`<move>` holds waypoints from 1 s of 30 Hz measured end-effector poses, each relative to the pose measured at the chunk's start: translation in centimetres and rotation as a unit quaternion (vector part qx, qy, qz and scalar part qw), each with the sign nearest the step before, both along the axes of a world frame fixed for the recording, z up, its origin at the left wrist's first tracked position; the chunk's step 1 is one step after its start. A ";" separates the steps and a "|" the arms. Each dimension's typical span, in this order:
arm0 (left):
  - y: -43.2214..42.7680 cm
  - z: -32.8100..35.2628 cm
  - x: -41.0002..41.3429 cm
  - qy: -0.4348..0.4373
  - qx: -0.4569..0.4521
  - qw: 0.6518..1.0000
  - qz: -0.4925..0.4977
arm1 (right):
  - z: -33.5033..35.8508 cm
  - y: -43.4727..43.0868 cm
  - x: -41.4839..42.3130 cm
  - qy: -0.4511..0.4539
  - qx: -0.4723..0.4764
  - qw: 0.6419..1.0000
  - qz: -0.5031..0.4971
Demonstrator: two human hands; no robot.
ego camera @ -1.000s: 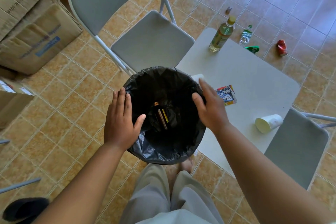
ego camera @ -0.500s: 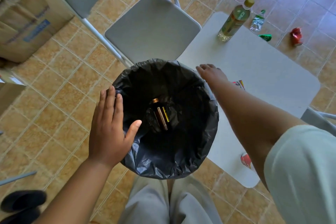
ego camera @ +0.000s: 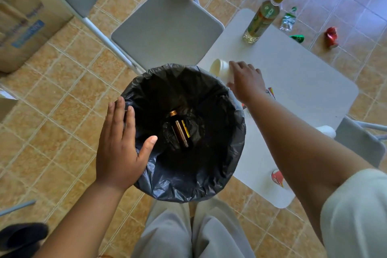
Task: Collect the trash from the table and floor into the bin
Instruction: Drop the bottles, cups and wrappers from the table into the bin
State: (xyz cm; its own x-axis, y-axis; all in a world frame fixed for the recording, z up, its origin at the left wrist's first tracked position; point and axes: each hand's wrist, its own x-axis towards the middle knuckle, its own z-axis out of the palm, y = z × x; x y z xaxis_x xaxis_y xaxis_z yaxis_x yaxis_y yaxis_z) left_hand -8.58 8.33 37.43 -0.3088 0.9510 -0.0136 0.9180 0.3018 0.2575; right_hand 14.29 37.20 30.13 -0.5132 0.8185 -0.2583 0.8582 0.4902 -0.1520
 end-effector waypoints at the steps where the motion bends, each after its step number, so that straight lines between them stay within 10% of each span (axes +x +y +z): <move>1: 0.0 0.0 0.0 0.001 -0.005 1.000 -0.001 | 1.5 -0.3 0.4 0.026 0.015 0.999 -0.022; 10: 0.5 0.6 0.5 -0.005 -0.024 1.000 0.002 | 15.2 -9.0 1.3 0.374 0.102 0.912 -0.135; 19: 2.7 0.8 2.5 -0.001 -0.033 0.999 -0.012 | 9.8 -17.5 1.1 0.031 0.048 0.998 -0.039; 30: 3.3 0.4 3.0 0.005 -0.021 1.000 -0.016 | 8.6 -16.7 4.1 0.118 0.123 0.985 -0.039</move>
